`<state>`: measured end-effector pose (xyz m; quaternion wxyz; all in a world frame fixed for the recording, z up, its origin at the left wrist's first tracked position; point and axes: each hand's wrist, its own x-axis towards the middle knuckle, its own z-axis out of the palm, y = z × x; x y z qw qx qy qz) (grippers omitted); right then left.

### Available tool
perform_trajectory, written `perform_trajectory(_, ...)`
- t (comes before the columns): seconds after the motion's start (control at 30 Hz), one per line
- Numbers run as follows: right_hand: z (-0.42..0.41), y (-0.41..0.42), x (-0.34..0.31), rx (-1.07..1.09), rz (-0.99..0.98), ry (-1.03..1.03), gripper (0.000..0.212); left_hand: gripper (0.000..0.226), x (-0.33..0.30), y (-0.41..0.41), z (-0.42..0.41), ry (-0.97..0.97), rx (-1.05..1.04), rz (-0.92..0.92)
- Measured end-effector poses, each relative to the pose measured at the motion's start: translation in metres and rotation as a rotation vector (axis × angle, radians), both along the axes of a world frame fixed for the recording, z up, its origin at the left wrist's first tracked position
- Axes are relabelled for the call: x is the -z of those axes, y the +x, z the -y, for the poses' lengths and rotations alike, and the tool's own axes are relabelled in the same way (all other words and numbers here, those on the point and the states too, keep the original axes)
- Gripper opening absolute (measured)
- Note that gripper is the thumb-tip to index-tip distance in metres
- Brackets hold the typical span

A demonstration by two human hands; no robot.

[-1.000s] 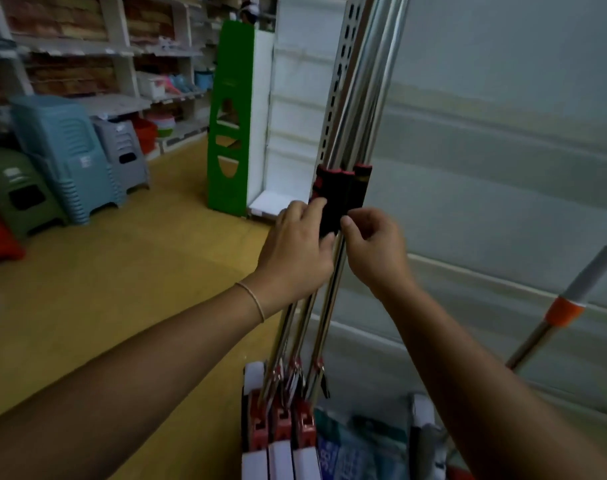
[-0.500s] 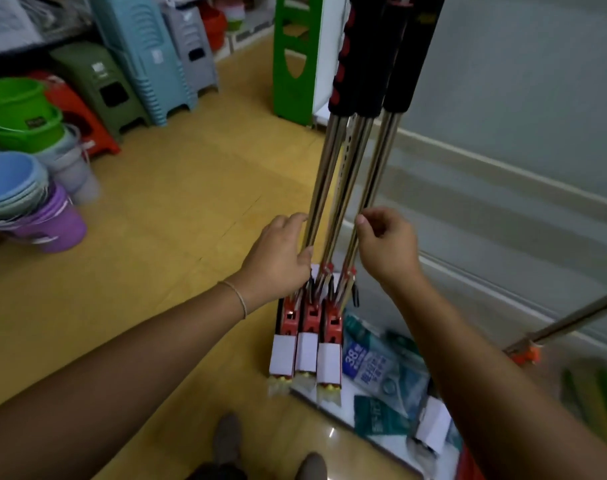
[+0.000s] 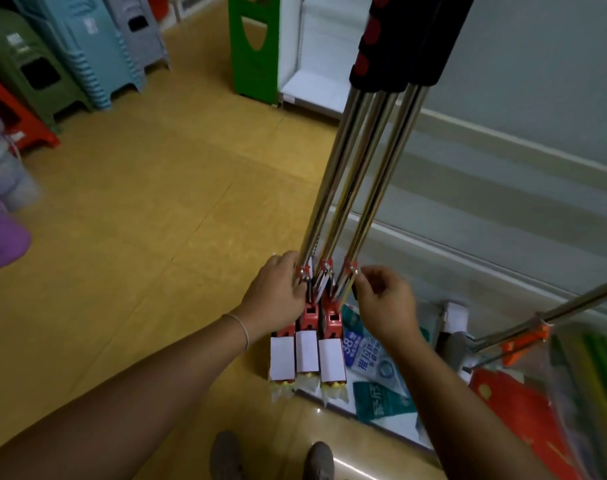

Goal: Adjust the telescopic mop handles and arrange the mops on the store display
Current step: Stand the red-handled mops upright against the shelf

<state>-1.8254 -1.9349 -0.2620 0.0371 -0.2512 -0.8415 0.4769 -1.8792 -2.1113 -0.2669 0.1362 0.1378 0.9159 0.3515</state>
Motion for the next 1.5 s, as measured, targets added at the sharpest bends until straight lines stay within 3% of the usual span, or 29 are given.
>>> perform_trajectory(0.13,-0.012,-0.006,0.002,-0.021,0.030,0.056,0.022,0.064,0.001,-0.019,-0.014,0.081,-0.038,0.061)
perform_trajectory(0.23,-0.026,-0.034,0.007,-0.082,0.075,0.064,0.036,0.071,0.002,-0.044,-0.028,0.146,-0.107,0.093)
perform_trajectory(0.4,-0.033,-0.087,0.023,-0.121,0.078,0.103,0.062,0.050,0.014,-0.072,-0.056,0.410,-0.272,0.262)
perform_trajectory(0.53,-0.035,-0.111,0.039,-0.156,0.076,-0.047,0.064,0.043,0.044,-0.092,-0.065,0.512,-0.272,0.309)
perform_trajectory(0.63,-0.047,-0.111,0.050,-0.264,0.126,-0.096,0.056,0.060,0.061,-0.106,-0.059,0.473,-0.135,0.407)
perform_trajectory(0.73,-0.058,-0.102,0.069,-0.396,0.184,-0.029,0.062,0.072,0.066,-0.112,-0.057,0.429,0.001,0.473)
perform_trajectory(0.83,-0.060,-0.097,0.084,-0.415,0.165,0.009,0.061,0.064,0.074,-0.111,-0.056,0.467,-0.016,0.453)
perform_trajectory(0.97,-0.062,-0.098,0.093,-0.434,0.170,0.022,0.042,0.036,0.082,-0.108,-0.054,0.466,0.012,0.433)
perform_trajectory(1.17,-0.064,-0.097,0.099,-0.472,0.174,0.050,0.035,0.035,0.112,-0.096,-0.053,0.426,-0.034,0.399)
perform_trajectory(1.33,-0.068,-0.095,0.103,-0.519,0.195,0.060,0.040,0.047,0.122,-0.113,-0.044,0.340,0.190,0.506)
perform_trajectory(1.4,-0.070,-0.095,0.107,-0.521,0.217,0.070,0.043,0.041,0.128,-0.117,-0.042,0.326,0.263,0.493)
perform_trajectory(1.5,-0.073,-0.095,0.109,-0.548,0.249,0.135,0.043,0.032,0.135,-0.118,-0.044,0.356,0.214,0.434)
